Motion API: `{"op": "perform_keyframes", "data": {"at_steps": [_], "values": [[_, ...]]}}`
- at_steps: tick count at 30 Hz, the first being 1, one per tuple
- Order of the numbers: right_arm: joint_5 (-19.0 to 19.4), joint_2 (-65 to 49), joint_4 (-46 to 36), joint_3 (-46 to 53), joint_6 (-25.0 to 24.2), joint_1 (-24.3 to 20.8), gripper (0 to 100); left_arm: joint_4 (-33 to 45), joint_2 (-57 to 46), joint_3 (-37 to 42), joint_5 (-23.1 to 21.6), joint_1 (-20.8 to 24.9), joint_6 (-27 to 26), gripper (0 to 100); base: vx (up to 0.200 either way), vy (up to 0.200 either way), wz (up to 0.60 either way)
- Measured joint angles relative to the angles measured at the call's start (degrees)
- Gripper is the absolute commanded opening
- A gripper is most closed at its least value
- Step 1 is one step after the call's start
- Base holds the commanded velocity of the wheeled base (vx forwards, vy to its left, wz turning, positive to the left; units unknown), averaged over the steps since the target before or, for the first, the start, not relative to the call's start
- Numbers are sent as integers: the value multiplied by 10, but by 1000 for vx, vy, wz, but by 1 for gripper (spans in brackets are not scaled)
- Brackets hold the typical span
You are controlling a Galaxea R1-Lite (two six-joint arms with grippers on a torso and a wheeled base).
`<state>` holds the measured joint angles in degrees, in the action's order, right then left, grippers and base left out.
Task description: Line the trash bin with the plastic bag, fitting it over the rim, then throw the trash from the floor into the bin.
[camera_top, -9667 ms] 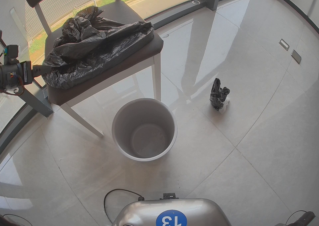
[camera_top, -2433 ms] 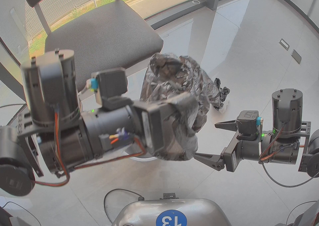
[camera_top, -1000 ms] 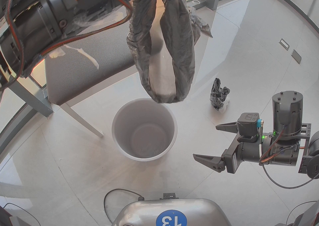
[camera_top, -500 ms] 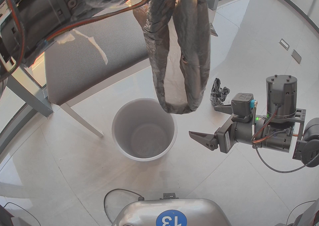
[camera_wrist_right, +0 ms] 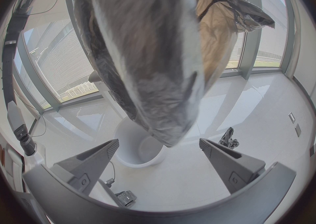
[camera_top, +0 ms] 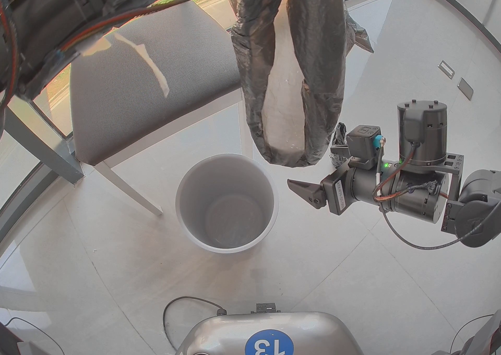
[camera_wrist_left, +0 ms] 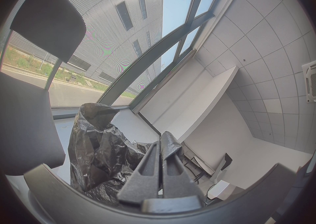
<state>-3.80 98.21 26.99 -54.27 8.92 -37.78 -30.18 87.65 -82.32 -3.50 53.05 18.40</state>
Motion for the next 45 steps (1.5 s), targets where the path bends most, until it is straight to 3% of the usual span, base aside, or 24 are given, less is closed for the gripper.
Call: {"op": "perform_keyframes", "data": {"at_steps": [27,28,33,45], "values": [[-21,46,32,-71,6,18,100,-6,-2,4,1,8,12,0,0,0,0],[-23,49,37,-72,7,19,0,-6,-3,5,1,8,13,0,0,0,0],[-45,57,39,-74,7,19,0,-6,-7,9,2,9,18,0,0,0,0],[-48,56,39,-66,2,15,0,-6,-14,26,4,8,18,0,0,0,0]]}}
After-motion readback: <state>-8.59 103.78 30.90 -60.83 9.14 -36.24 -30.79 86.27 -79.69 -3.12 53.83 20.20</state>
